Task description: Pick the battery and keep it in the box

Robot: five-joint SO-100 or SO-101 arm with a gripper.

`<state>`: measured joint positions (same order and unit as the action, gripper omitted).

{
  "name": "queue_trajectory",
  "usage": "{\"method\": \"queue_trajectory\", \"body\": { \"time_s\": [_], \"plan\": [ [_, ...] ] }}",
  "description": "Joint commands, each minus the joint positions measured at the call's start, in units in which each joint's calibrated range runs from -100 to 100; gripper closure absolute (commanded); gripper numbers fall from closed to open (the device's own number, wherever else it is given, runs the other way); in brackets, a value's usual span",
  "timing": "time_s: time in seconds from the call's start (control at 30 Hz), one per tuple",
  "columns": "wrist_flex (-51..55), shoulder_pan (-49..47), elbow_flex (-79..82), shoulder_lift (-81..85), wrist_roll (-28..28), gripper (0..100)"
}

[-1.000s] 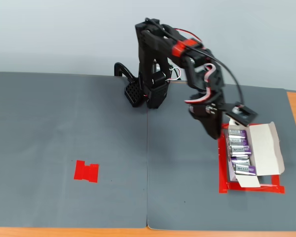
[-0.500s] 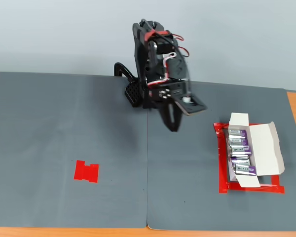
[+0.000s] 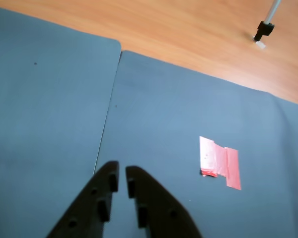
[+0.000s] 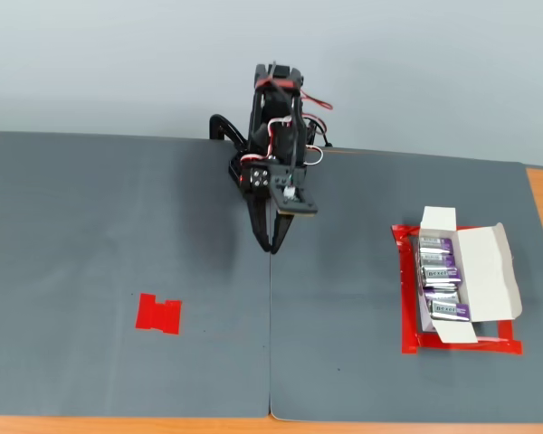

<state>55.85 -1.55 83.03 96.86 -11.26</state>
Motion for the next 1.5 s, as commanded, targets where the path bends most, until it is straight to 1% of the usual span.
{"method": "queue_trajectory", "body": {
  "time_s": [0.0, 0.17, 0.37, 0.5, 0.67, 0.73, 0.87, 0.9, 1.47],
  "plan": [
    [-1.08, -0.06, 4.22, 2.63, 0.45, 98],
    [-0.39, -0.95, 9.56, 2.55, 5.08, 98],
    [1.52, -3.04, 14.35, 2.63, 8.42, 98],
    [3.35, -5.05, 14.35, 2.72, 10.24, 98],
    [4.22, -5.73, 14.35, 2.80, 10.24, 98],
    [7.25, -5.73, 13.36, 2.80, 10.45, 98],
    [18.45, -5.80, 10.10, 2.89, 10.66, 98],
    [19.49, -5.58, 9.83, 2.89, 10.66, 98],
    [18.89, -4.91, 9.38, 2.47, 10.55, 98]
  ]
}}
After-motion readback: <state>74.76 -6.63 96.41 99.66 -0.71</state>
